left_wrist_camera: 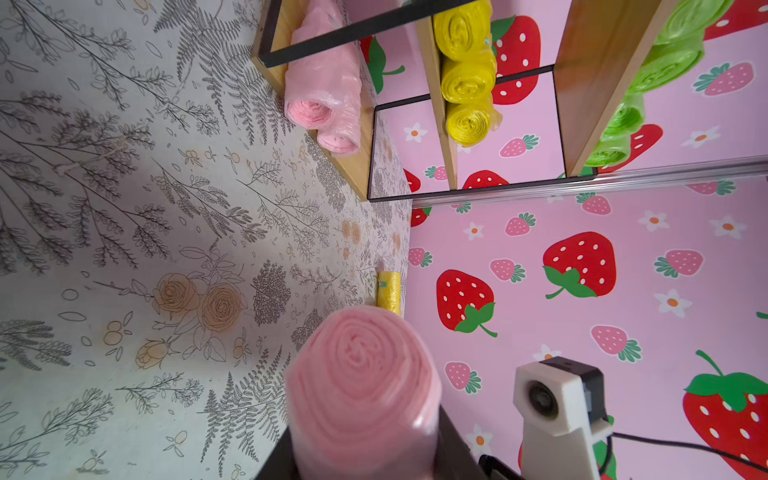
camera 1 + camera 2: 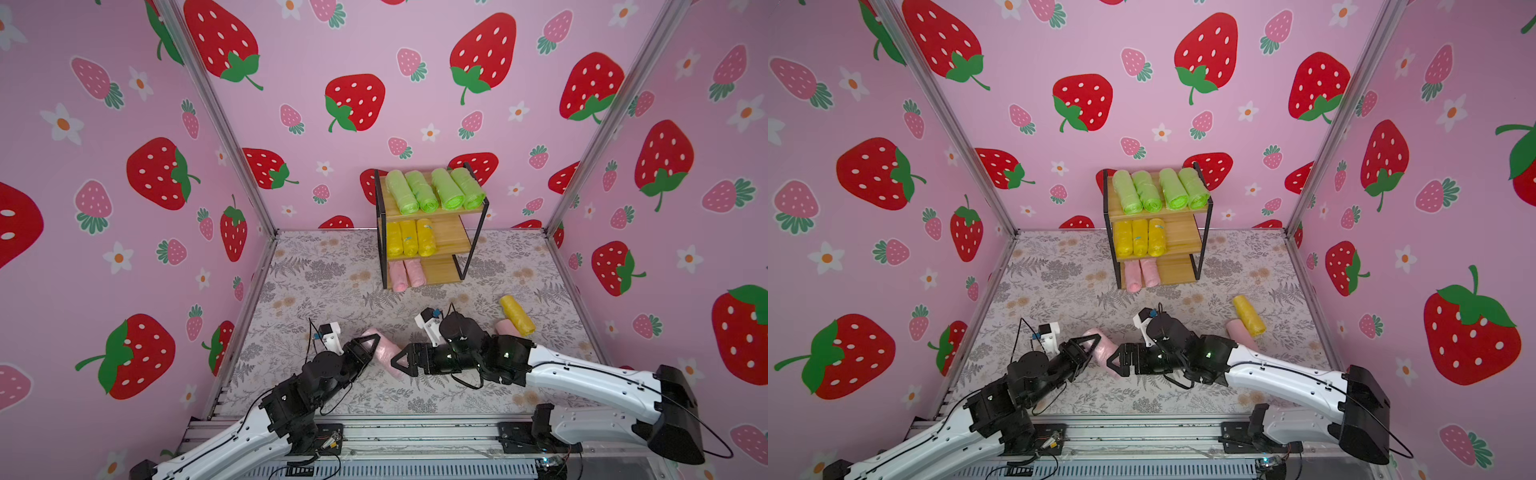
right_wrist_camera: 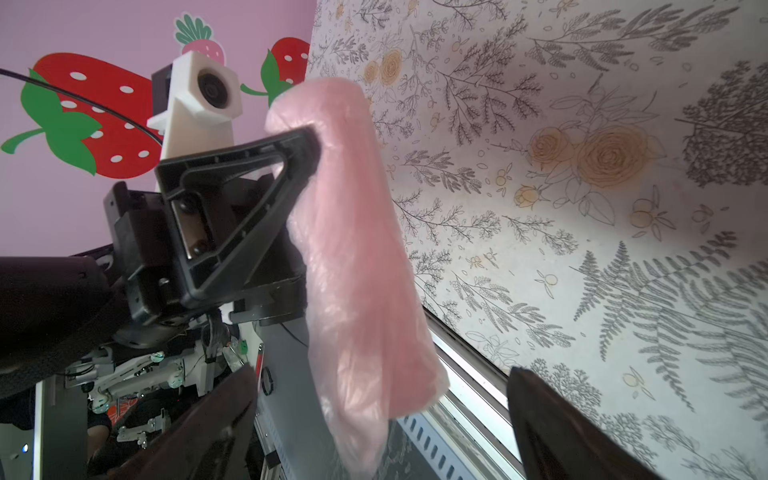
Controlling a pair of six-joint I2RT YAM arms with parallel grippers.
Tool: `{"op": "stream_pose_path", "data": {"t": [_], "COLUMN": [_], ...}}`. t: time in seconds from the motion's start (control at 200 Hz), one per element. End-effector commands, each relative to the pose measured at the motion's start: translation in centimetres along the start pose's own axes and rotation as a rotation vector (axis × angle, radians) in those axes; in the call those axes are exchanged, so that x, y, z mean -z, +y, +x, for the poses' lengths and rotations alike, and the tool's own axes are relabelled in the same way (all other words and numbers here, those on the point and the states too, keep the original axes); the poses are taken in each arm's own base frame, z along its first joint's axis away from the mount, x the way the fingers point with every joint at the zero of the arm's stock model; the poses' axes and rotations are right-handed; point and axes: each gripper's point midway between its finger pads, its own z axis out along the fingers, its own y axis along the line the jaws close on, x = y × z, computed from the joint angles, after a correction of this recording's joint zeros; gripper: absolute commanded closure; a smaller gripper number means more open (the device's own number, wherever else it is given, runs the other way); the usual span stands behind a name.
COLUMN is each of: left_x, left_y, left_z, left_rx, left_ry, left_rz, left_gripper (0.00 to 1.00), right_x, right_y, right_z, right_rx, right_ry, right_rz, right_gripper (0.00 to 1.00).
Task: Sort the rolls of trash bags by color and place them on the shelf
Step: Pick up the roll of trash bags from the center of the board.
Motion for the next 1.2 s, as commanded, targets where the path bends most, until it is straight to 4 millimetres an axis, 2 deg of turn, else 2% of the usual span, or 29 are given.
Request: {"op": "stream_pose_path", "data": {"t": [0.0,0.165,0.33,0.51,0.635,0.765,0.905,0.915,0.931,0.996,1.041,1.066,1.196], "left_x": [0.2,0.3,0.3,0.3,0.3,0.3,0.4,0.4,0.4,0.7,0.8,0.9,1.5], "left_y": [-0.4,-0.5,-0.5,-0.4,-0.3,-0.4,-0.1,0.0,0.1,0.8,1.3,1.6,2.0], "left_z": [-0.7,-0.7,-0.7,-0.7,-0.8,-0.7,-0.7,-0.8,-0.8,-0.9,-1.0,-1.1,-1.5], "left_rx": [0.021,0.021,0.022,0.022,0.025,0.025,0.017,0.018,0.019,0.025,0.02,0.015,-0.01], "left_ry": [-0.036,-0.035,-0.036,-0.036,-0.038,-0.037,-0.037,-0.037,-0.038,-0.046,-0.051,-0.053,-0.066], "left_rz": [0.023,0.025,0.026,0.027,0.025,0.027,0.018,0.016,0.01,-0.026,-0.053,-0.066,-0.102], "left_gripper": [1.0,1.0,1.0,1.0,1.0,1.0,1.0,0.97,0.87,0.4,0.24,0.02,0.0], "right_x": [-0.9,-2.2,-3.0,-3.2,-3.5,-3.9,-3.6,-3.6,-3.5,-3.1,-2.6,-2.3,-0.6], "right_y": [1.7,1.9,1.4,0.7,1.0,1.2,0.8,0.7,0.6,-0.1,-0.6,-1.0,-3.9], "right_z": [-0.8,-0.6,-0.5,-0.7,-0.6,-0.6,-0.9,-0.9,-1.0,-1.2,-1.6,-1.8,-3.4], "right_rx": [-0.015,-0.011,-0.037,-0.056,-0.062,-0.073,-0.084,-0.085,-0.087,-0.091,-0.1,-0.108,-0.17], "right_ry": [-0.047,-0.041,-0.047,-0.078,-0.067,-0.063,-0.09,-0.093,-0.101,-0.124,-0.144,-0.154,-0.219], "right_rz": [-0.067,-0.054,-0.06,-0.057,-0.073,-0.087,-0.081,-0.078,-0.076,-0.064,-0.058,-0.054,-0.031], "right_gripper": [0.0,0.06,0.27,0.39,0.48,0.69,0.99,1.0,1.0,1.0,1.0,1.0,1.0]}}
